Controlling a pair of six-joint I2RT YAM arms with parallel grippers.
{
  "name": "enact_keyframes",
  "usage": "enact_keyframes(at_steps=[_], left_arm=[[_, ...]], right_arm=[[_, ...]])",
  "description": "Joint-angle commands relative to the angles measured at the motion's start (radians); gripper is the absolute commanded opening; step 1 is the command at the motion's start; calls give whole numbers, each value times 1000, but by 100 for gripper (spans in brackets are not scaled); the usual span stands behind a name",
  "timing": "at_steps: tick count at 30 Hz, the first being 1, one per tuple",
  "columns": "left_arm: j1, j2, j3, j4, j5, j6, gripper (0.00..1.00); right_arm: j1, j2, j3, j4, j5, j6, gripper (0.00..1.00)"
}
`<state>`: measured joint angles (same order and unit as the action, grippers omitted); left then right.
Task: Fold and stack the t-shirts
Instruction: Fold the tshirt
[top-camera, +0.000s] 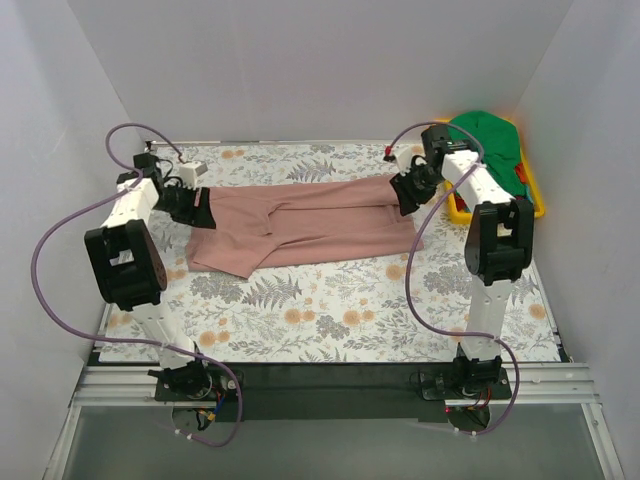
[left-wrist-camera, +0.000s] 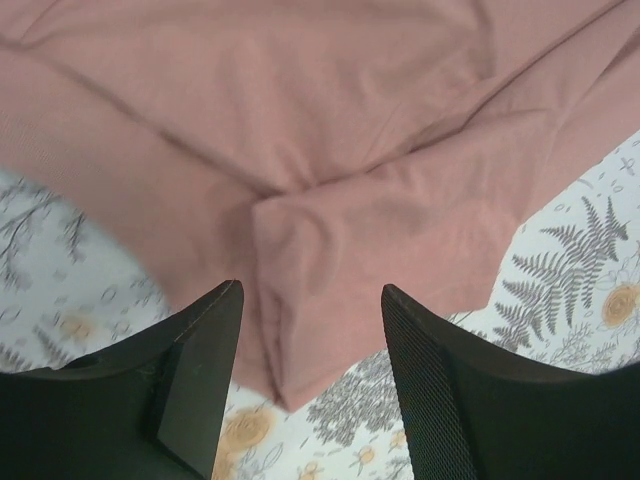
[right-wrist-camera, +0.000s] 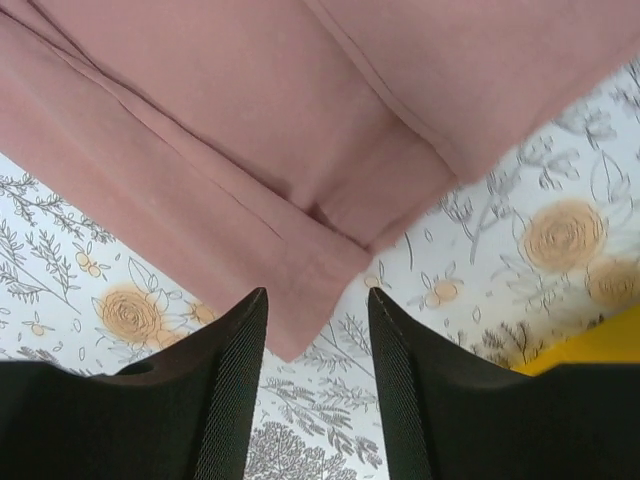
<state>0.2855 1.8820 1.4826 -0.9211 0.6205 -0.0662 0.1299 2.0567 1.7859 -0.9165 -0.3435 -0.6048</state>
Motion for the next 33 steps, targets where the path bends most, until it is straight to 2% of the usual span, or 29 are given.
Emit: enact_keyframes(at_steps=[1,2,4,6,15,19,21,29,30,33], left_arm=[[-61,12,18,88,-11,-81,57],[-80,22,15,100,-28,-87,58],[-92,37,15,117,-53,-103,67],[-103,52,15,131,-68,-112,70],[-135,72,-15,180,-128,-124,70],[-140,78,-12,169,-122,-124,61],[-140,83,-5,153,-114,-121,53],[-140,74,-16,120,-99,-104,33],[-140,72,-18,119,-94,-104,24],[-141,69,-10,114,-91,-104,6]], right_arm=[[71,42,40,27,60,-50,53],[82,54,41,30,81,-73,53],[108,65,38,41,98,-90,54],[122,79,33,45,119,-111,54],[154,114,-17,64,172,-154,51],[154,106,-39,62,179,-167,45],[155,103,-48,64,179,-168,41],[155,97,-57,64,181,-174,34],[154,97,-54,64,182,-174,30],[155,100,-42,64,187,-170,7]])
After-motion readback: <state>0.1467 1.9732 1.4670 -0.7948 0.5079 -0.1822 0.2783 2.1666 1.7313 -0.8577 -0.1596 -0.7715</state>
